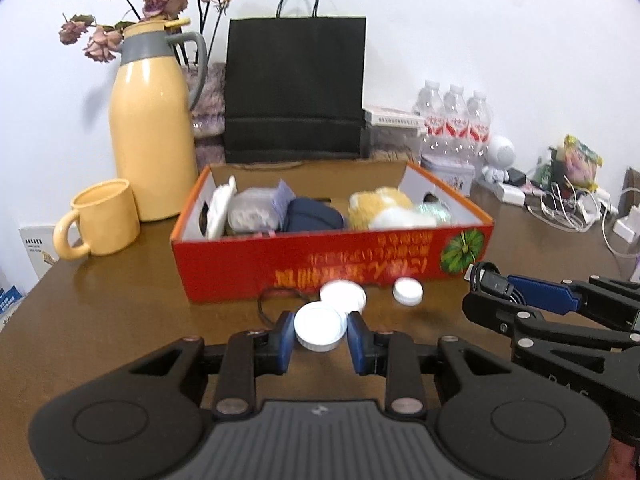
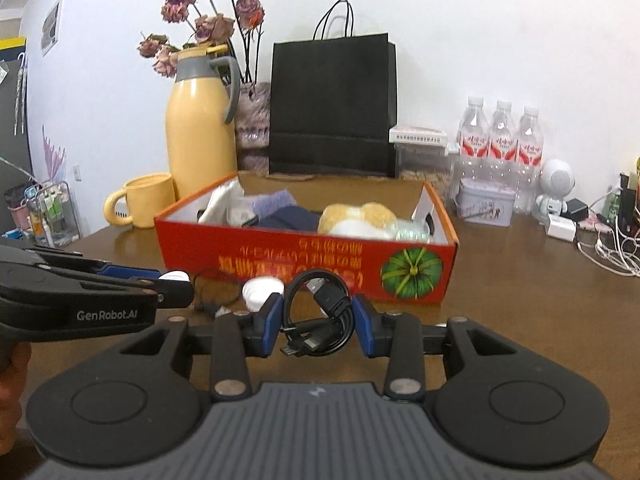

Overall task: Organize objects
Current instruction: 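Carry cap and cable over the box and open both grippers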

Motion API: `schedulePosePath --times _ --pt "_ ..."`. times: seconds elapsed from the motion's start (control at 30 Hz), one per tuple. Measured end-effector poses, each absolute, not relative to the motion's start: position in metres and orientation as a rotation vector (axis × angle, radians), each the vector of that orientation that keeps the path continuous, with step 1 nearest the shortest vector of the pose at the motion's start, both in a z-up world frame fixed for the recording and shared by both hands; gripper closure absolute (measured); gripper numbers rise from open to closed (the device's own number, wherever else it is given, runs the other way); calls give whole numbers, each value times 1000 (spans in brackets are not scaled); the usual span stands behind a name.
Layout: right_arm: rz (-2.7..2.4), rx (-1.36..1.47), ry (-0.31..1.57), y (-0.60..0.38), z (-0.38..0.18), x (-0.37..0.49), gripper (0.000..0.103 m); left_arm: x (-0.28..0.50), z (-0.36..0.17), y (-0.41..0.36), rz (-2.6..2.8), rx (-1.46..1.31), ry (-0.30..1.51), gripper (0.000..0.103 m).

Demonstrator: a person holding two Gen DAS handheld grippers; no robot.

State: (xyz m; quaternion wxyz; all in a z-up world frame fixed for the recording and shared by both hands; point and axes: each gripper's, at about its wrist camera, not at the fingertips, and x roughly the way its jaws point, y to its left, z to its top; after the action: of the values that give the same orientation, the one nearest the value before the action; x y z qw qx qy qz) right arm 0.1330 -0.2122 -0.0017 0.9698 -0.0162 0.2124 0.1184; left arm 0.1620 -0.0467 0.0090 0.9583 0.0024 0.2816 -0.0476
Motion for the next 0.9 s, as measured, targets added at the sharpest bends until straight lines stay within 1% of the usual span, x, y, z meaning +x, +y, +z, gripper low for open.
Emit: schedulePosePath --times 0.5,0.9 --pt "212 -18 375 -209 19 199 64 230 38 -41 -72 -16 466 76" --pt "214 -4 353 -202 18 267 64 297 41 -39 -73 -3 441 76"
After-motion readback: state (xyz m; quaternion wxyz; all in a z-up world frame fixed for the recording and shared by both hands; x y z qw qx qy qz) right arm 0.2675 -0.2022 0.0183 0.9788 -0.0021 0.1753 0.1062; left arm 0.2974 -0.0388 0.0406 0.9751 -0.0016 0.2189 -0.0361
